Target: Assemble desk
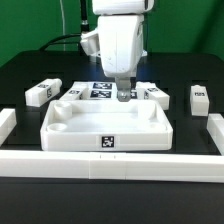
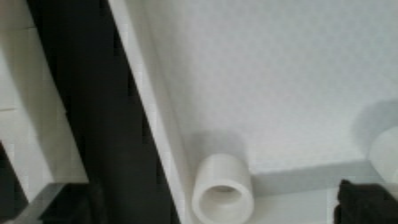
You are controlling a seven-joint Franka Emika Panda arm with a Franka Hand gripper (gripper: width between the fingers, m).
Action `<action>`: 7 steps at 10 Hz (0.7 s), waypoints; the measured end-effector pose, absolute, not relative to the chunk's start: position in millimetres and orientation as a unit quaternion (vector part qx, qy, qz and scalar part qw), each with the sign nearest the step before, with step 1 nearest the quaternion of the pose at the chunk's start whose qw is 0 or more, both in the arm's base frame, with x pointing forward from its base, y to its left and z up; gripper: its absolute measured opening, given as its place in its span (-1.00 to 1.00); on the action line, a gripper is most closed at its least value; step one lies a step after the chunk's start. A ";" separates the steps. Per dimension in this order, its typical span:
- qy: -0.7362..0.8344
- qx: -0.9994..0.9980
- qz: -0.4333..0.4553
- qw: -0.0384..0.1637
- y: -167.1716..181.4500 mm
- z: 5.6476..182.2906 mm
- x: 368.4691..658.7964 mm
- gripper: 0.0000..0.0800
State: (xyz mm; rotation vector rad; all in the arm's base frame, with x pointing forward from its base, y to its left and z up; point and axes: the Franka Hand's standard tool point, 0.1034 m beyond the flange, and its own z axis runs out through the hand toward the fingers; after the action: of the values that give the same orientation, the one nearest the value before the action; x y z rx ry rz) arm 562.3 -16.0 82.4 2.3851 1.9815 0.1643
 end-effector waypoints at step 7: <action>0.764 0.645 0.029 0.010 -31.2 60.8 526.9 0.62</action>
Offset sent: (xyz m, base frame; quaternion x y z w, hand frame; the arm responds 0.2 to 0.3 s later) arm -0.0177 -0.0047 -0.0046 0.0424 0.0171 -0.1878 0.9812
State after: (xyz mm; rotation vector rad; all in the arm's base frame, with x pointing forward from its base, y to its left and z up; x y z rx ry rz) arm 526.9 -31.2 60.8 2.0121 2.3837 0.0911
